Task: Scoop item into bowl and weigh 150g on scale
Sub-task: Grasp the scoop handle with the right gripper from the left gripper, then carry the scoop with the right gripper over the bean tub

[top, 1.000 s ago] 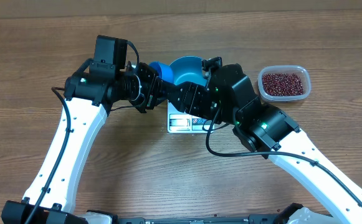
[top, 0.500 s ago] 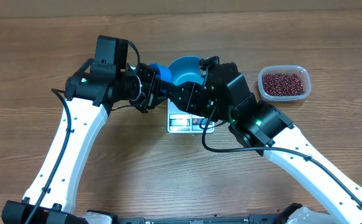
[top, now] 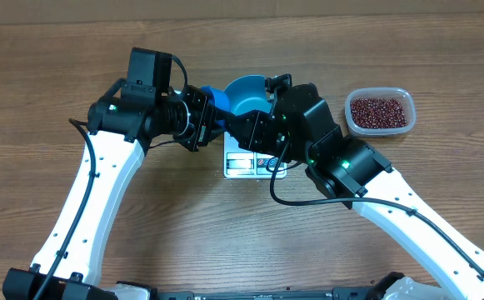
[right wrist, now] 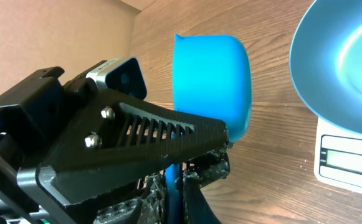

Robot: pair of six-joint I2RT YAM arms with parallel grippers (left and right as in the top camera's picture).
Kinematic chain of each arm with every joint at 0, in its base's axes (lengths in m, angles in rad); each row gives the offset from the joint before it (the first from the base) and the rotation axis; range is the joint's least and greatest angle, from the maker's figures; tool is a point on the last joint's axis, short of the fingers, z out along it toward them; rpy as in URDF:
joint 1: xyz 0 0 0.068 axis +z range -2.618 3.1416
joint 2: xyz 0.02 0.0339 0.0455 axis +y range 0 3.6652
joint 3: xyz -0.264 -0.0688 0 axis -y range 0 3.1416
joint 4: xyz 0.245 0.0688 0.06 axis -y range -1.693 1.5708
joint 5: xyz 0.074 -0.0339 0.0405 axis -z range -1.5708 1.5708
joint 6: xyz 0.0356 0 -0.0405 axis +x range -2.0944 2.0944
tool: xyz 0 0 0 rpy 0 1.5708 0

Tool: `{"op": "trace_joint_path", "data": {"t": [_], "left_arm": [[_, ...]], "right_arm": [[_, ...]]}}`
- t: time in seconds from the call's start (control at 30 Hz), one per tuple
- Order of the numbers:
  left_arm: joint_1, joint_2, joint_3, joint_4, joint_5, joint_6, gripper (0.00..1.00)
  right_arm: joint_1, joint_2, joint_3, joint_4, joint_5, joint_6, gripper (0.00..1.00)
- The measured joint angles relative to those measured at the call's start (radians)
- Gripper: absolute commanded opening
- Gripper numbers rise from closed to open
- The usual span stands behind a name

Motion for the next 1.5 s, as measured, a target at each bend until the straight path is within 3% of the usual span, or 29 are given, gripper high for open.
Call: {"op": "trace_joint_path", "data": {"t": [0.2, 0.3, 0.33, 0.53, 0.67, 0.83, 1.07, 1.27, 1.5], "left_arm": [[0.0, 0.0, 0.0, 0.001, -0.042, 0.019, 0.78], [0.0, 0.0, 0.0, 0.008, -0.099, 0.088, 0.96], [0.0, 0.0, 0.0, 0.011, -0.124, 0.129, 0.98], [0.0, 0.0, 0.0, 0.05, -0.23, 0.365, 1.0], [0.0, 0.0, 0.0, 0.076, -0.253, 0.497, 1.0], [0.0, 0.0, 0.0, 0.079, -0.271, 0.667, 1.0], [0.0, 0.0, 0.0, 0.072, -0.282, 0.79, 1.0], [0.0, 0.0, 0.0, 0.063, -0.285, 0.859, 1.0], [0.0, 0.0, 0.0, -0.005, -0.341, 0.904, 1.0]], "right_arm": [[-0.002, 0.0, 0.0, -0.021, 0.029, -0.046, 0.04], [-0.014, 0.0, 0.0, -0.047, 0.034, -0.077, 0.04], [-0.018, 0.0, 0.0, -0.054, 0.036, -0.084, 0.04], [-0.101, 0.011, 0.084, -0.262, 0.048, -0.186, 0.04], [-0.19, 0.023, 0.288, -0.455, 0.056, -0.303, 0.04], [-0.363, 0.113, 0.681, -0.885, 0.076, -0.515, 0.04], [-0.531, 0.334, 1.038, -1.157, 0.167, -0.672, 0.04], [-0.596, 0.45, 1.068, -1.277, 0.288, -0.79, 0.04], [-0.647, 0.55, 1.068, -1.277, 0.389, -0.87, 0.04]]}}
